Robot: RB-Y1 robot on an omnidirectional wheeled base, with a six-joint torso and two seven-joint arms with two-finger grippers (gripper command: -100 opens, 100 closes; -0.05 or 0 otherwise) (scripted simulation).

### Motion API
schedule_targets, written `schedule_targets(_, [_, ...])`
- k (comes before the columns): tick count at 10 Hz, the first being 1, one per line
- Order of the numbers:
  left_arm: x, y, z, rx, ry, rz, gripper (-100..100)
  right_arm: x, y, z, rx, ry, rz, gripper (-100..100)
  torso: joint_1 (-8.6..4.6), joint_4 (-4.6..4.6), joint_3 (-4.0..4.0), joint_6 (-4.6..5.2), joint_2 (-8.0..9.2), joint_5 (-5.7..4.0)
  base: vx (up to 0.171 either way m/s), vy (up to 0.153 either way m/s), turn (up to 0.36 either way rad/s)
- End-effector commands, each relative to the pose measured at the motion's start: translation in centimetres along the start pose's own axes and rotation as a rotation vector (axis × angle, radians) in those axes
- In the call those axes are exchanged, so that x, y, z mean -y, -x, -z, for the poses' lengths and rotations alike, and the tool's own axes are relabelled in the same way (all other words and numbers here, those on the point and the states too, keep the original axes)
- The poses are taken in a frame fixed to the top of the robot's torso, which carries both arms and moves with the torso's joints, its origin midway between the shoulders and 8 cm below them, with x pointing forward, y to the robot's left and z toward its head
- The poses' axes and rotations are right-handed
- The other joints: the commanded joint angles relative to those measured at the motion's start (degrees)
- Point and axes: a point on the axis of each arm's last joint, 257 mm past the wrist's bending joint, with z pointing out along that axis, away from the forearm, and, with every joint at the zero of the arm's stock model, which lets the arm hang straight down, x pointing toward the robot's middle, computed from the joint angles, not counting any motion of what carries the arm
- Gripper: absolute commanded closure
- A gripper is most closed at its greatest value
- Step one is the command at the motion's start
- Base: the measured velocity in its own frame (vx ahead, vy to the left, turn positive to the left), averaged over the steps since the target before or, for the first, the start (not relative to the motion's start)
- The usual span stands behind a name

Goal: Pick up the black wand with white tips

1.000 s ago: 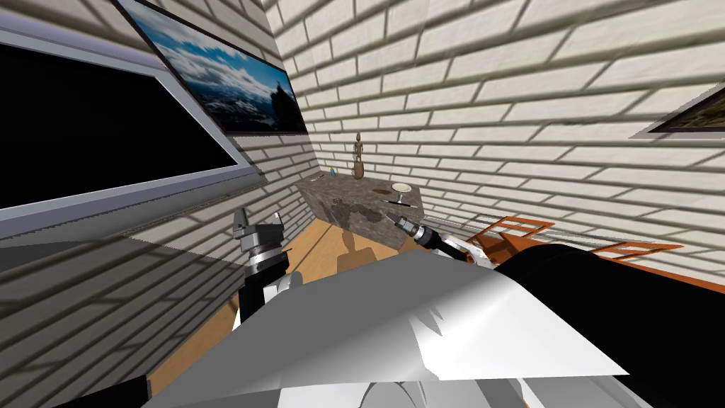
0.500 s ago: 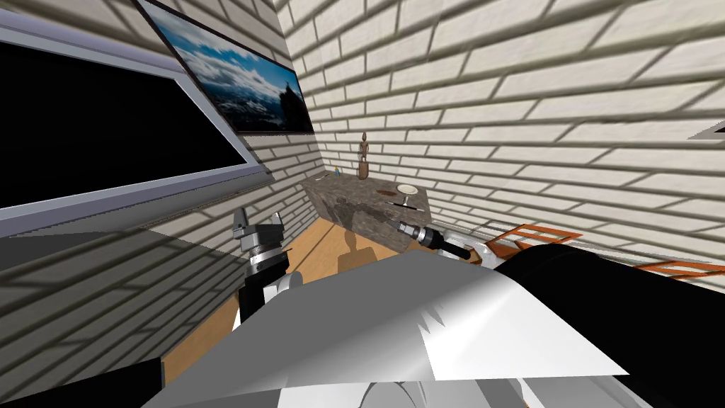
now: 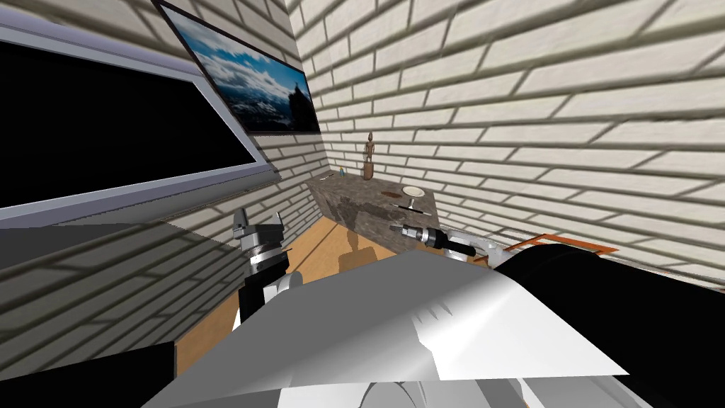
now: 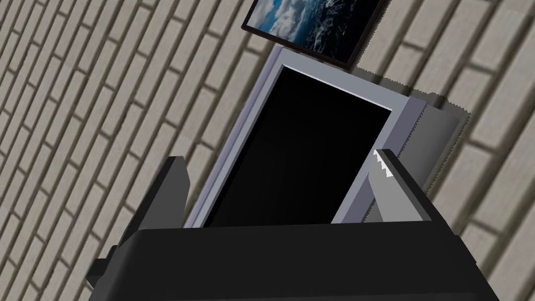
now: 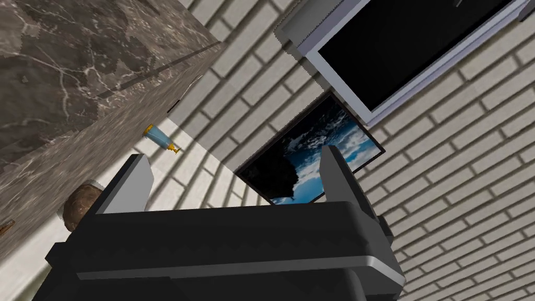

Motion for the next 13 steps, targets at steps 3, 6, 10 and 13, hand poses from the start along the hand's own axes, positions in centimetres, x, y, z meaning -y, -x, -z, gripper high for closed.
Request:
schedule_targets(3, [0.0, 0.0, 0.0, 0.000, 0.000, 0.000, 0, 3.5, -2.1, 2.3, -0.138, -0.092, 0.065, -100, -0.01, -0.01, -0.03, -0.01, -0.06, 0.00, 0.052, -0.016, 0.155])
schedule_targets(6, [0.0, 0.0, 0.0, 0.000, 0.000, 0.000, 0, 5.5, -2.9, 4.1, -0.227, -0.145, 0.112, -100, 0.05, 0.00, 0.00, 0.01, 0.00, 0.01, 0.043, -0.003, 0.086])
schedule_targets(10, [0.0, 0.0, 0.0, 0.000, 0.000, 0.000, 0, 7.6, -3.2, 6.5, -0.336, -0.206, 0.174, -100, 0.02, -0.01, -0.02, -0.04, -0.04, 0.00, 0.042, -0.010, 0.089])
schedule_targets(13, [0.0, 0.0, 0.0, 0.000, 0.000, 0.000, 0, 10.7, -4.0, 10.2, -0.462, -0.295, 0.232, -100, 0.00, -0.02, -0.06, 0.00, -0.10, -0.01, 0.059, -0.019, 0.129])
